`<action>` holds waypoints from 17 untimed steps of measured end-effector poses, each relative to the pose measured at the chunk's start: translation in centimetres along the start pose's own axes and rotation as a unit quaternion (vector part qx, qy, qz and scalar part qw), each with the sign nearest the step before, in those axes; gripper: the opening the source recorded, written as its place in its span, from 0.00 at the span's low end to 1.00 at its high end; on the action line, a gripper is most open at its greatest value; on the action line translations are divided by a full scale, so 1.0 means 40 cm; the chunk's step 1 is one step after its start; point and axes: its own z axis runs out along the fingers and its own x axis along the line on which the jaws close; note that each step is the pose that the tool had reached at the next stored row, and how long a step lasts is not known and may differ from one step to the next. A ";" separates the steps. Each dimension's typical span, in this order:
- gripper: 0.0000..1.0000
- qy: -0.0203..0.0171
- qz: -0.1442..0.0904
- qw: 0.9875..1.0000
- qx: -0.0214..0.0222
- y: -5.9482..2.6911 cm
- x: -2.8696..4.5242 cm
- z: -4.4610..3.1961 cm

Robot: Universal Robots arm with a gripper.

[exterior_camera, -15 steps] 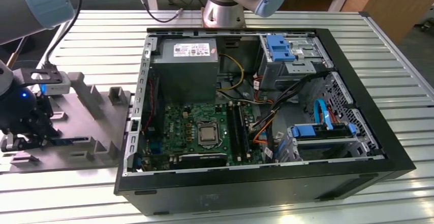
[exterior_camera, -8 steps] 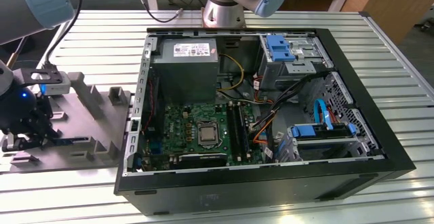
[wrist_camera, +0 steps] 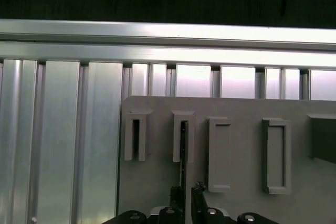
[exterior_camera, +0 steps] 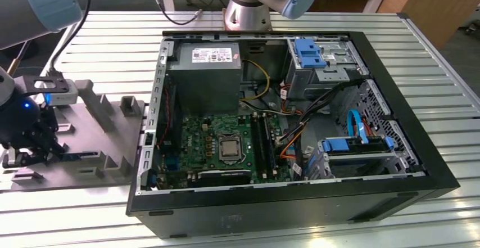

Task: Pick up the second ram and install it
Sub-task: 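Pick up the second ram and move it above second insertion slot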

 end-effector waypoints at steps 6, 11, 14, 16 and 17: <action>0.22 0.000 0.000 1.000 0.000 0.000 0.000 -0.005; 0.22 0.000 0.000 1.000 0.000 0.000 0.001 -0.006; 0.20 0.000 0.000 1.000 0.000 0.000 0.001 -0.006; 0.13 0.000 0.000 1.000 0.000 0.000 0.001 -0.006; 0.13 0.000 0.000 1.000 0.000 0.000 0.001 -0.006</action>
